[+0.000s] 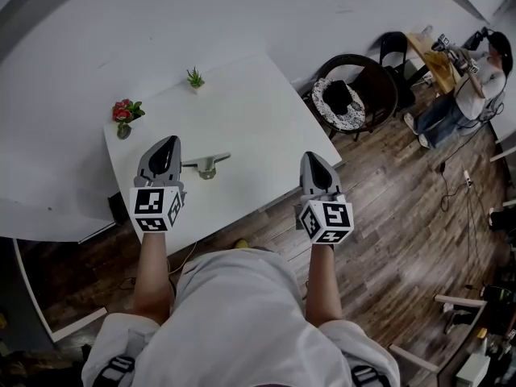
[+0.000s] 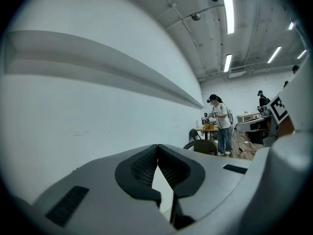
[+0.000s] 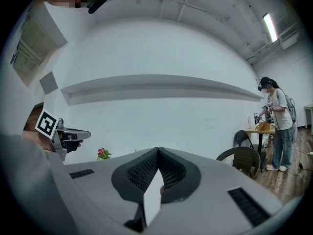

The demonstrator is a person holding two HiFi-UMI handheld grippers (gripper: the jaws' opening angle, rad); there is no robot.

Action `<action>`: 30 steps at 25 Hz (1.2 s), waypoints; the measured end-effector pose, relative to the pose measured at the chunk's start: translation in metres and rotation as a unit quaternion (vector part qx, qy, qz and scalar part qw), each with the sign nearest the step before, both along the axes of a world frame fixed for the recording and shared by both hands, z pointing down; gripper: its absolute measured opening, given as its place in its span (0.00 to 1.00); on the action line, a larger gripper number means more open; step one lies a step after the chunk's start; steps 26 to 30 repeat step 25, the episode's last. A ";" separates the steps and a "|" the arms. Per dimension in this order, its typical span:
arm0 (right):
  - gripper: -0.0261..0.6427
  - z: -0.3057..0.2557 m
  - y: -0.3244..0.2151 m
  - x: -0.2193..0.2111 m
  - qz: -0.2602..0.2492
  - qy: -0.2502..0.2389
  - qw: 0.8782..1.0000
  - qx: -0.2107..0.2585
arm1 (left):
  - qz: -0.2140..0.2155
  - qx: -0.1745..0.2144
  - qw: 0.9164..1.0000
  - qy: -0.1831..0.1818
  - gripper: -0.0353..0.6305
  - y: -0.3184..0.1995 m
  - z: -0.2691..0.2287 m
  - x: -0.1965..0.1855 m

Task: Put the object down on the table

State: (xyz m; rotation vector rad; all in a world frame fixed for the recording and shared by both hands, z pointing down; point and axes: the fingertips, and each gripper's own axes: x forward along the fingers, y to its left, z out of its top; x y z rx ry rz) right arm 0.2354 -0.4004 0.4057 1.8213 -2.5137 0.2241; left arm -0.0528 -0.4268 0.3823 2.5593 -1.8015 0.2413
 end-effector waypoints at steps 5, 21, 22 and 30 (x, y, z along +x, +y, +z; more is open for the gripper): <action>0.04 -0.005 0.000 0.006 0.010 0.008 1.000 0.005 | 0.000 0.007 1.000 0.002 0.08 0.000 -0.006 -0.003; 0.05 -0.010 -0.004 -0.004 0.009 0.016 1.000 0.014 | -0.009 0.018 1.000 0.013 0.08 0.006 -0.012 -0.028; 0.05 -0.010 -0.004 -0.006 0.009 0.017 1.000 0.014 | -0.008 0.019 1.000 0.013 0.08 0.007 -0.012 -0.029; 0.05 -0.009 -0.004 -0.010 0.009 0.018 1.000 0.014 | -0.006 0.023 1.000 0.012 0.08 0.008 -0.013 -0.031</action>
